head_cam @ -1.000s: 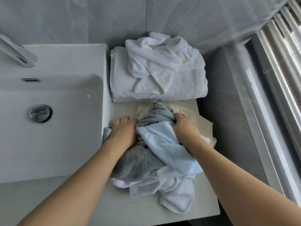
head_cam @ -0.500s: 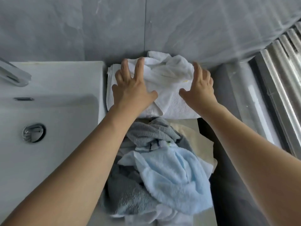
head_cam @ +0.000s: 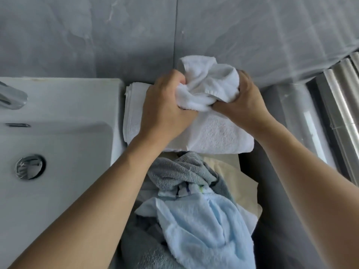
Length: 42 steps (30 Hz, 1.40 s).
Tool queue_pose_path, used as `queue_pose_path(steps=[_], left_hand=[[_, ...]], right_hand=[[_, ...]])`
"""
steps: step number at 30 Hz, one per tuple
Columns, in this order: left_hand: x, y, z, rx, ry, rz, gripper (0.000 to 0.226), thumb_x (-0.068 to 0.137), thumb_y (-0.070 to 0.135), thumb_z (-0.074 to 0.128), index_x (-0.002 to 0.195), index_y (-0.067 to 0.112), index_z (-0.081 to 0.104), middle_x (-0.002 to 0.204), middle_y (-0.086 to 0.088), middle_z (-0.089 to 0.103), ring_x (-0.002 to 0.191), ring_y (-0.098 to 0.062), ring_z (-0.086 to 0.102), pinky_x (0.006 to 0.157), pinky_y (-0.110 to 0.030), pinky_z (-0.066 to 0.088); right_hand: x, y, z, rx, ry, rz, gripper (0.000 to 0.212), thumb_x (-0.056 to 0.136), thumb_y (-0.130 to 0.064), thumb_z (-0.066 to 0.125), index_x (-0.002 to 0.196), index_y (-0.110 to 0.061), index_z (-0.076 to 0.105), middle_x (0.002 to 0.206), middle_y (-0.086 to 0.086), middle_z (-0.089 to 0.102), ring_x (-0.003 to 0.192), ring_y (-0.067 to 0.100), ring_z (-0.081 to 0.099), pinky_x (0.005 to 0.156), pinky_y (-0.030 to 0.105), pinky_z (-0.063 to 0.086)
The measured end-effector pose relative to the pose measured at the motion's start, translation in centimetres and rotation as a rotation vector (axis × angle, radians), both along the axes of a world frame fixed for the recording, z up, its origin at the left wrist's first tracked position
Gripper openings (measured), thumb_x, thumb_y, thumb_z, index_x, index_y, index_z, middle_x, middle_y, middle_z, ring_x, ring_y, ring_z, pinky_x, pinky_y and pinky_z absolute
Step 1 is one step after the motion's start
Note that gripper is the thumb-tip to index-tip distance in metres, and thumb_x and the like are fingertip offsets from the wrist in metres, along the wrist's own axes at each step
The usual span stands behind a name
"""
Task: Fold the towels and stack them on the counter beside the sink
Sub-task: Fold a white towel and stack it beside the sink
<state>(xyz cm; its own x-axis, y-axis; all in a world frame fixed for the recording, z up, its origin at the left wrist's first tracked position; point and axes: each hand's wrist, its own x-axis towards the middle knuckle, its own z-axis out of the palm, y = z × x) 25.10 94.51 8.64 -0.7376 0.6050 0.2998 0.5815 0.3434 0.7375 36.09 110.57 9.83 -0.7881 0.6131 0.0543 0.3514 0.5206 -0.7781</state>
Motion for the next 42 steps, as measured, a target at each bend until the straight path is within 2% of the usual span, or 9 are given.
queue_pose_path(steps=[5,11,17,20,25,27,30,36,42], left_hand=[[3.5,-5.0,4.9,0.153,-0.182,-0.009,0.041,0.066,0.036,0.075,0.091,0.027,0.044,0.081,0.016,0.051,0.071,-0.006,0.049,0.056,-0.023,0.039],[8.7,-10.8,7.9,0.235,-0.283,-0.012,0.037,0.066,0.027,0.073,0.086,0.034,0.043,0.077,0.016,0.051,0.065,-0.003,0.048,0.055,-0.018,0.039],[12.3,-15.3,8.4,0.269,-0.352,-0.002,0.038,0.062,0.024,0.070,0.087,0.037,0.044,0.073,0.022,0.055,0.063,-0.003,0.050,0.055,-0.020,0.041],[13.5,-16.8,8.1,0.291,-0.330,0.043,0.041,0.062,0.024,0.069,0.093,0.037,0.045,0.080,0.024,0.057,0.070,-0.003,0.054,0.059,-0.018,0.043],[14.9,-18.8,4.3,0.253,-0.128,0.127,0.063,0.067,0.031,0.071,0.125,0.028,0.047,0.116,0.008,0.047,0.108,-0.008,0.051,0.089,-0.021,0.045],[14.9,-19.5,0.2,-0.018,0.045,0.026,0.067,0.074,0.026,0.071,0.135,0.015,0.048,0.127,-0.002,0.047,0.119,-0.022,0.048,0.101,-0.031,0.040],[15.6,-20.9,-4.8,-0.526,-0.246,-0.190,0.084,0.083,0.042,0.063,0.153,0.016,0.026,0.157,-0.009,0.026,0.145,-0.031,0.024,0.117,-0.048,0.024],[13.7,-20.9,-3.4,-0.473,-0.349,-0.142,0.102,0.059,0.058,0.046,0.148,0.048,-0.002,0.160,0.011,-0.004,0.150,-0.025,0.005,0.118,-0.052,0.014],[12.9,-21.7,2.5,-0.273,-0.245,-0.097,0.100,0.064,0.054,0.058,0.151,0.034,0.011,0.153,0.005,0.004,0.142,-0.021,0.012,0.117,-0.046,0.024]], right_hand=[[3.0,-5.0,3.9,-0.196,0.217,0.083,0.054,0.065,-0.023,0.070,0.116,-0.013,0.057,0.104,-0.003,0.069,0.097,0.017,0.066,0.078,0.041,0.056],[7.0,-10.9,6.3,-0.342,0.292,0.190,0.049,0.060,-0.017,0.062,0.105,-0.005,0.047,0.091,0.002,0.056,0.081,0.014,0.055,0.068,0.029,0.045],[10.4,-15.5,6.4,-0.291,0.327,0.167,0.039,0.061,-0.019,0.060,0.091,-0.025,0.037,0.088,-0.012,0.041,0.073,-0.007,0.046,0.062,0.013,0.041],[11.6,-17.3,6.0,-0.314,0.324,0.149,0.046,0.063,-0.021,0.061,0.102,-0.018,0.037,0.089,-0.020,0.047,0.075,-0.009,0.050,0.061,0.014,0.044],[13.3,-18.6,3.7,-0.237,0.063,0.090,0.050,0.063,-0.034,0.066,0.104,-0.037,0.038,0.089,-0.032,0.056,0.078,-0.005,0.059,0.059,0.022,0.052],[14.1,-19.1,1.0,-0.088,-0.230,0.095,0.056,0.068,-0.036,0.067,0.116,-0.035,0.038,0.096,-0.018,0.060,0.089,0.009,0.062,0.069,0.034,0.052],[15.4,-20.5,-3.1,0.017,-0.570,0.147,0.072,0.078,-0.038,0.069,0.139,-0.020,0.036,0.131,0.000,0.052,0.123,0.024,0.049,0.103,0.040,0.037],[16.1,-19.5,-0.9,-0.191,-0.464,0.053,0.090,0.070,-0.038,0.069,0.146,-0.037,0.022,0.139,-0.013,0.037,0.140,0.019,0.023,0.116,0.044,0.018],[16.8,-20.0,3.3,-0.030,-0.126,-0.033,0.067,0.088,-0.032,0.067,0.147,-0.028,0.034,0.152,-0.011,0.032,0.140,0.003,0.026,0.111,0.019,0.022]])
